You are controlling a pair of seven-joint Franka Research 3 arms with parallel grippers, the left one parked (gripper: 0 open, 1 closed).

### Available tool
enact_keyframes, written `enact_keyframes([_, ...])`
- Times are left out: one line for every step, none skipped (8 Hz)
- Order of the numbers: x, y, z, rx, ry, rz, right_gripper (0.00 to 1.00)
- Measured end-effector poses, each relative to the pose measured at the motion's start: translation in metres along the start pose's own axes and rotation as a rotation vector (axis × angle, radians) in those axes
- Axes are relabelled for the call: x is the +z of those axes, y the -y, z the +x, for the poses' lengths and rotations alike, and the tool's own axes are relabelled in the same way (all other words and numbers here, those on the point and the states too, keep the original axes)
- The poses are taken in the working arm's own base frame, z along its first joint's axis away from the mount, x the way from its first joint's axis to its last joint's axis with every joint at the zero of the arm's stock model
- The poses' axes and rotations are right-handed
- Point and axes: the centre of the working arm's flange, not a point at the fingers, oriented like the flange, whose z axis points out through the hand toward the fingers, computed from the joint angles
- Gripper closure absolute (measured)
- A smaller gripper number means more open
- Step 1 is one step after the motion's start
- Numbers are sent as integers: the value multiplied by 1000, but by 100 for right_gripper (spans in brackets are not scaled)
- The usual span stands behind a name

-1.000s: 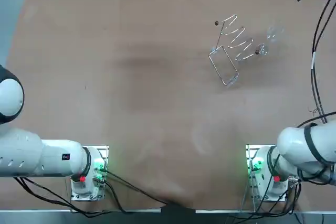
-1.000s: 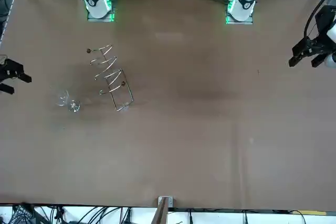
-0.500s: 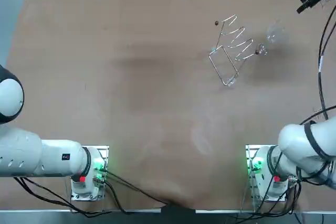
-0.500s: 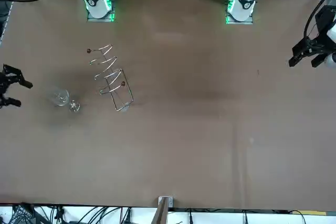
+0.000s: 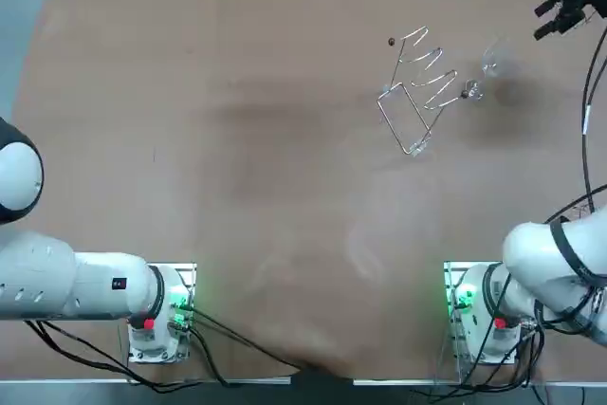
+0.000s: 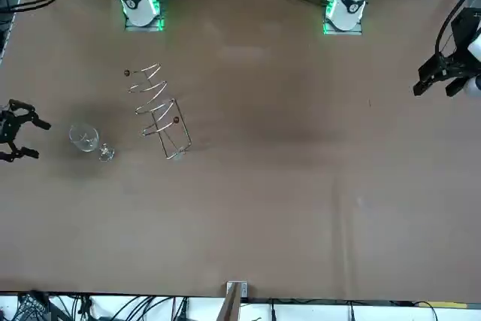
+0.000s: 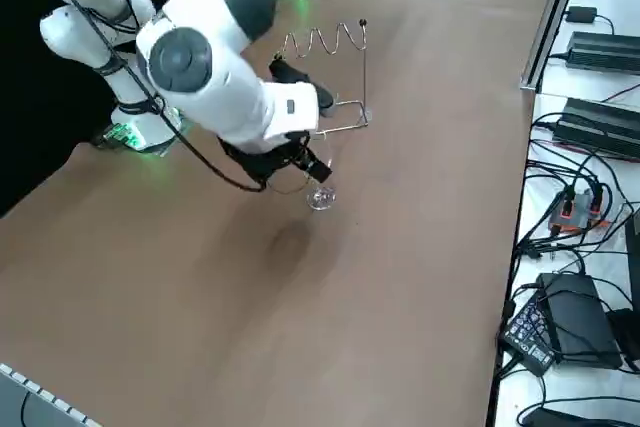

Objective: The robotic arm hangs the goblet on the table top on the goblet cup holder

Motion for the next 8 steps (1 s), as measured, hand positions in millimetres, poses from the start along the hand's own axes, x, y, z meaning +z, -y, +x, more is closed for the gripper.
enact_keyframes([13, -3, -18, -39, -38, 11, 0])
enact_keyframes([26, -5, -37, -76, -73, 20, 0])
enact_keyframes([39, -7, -54, -109, -103, 29, 0])
enact_keyframes([53, -8, -70, -136, -131, 39, 0])
enact_keyframes([70, -9, -84, -159, -165, 48, 0])
enact_keyframes([87, -11, -96, -181, -197, 57, 0])
enact_keyframes([103, -11, -105, -197, -220, 68, 0])
enact_keyframes([117, -12, -111, -209, -242, 75, 0])
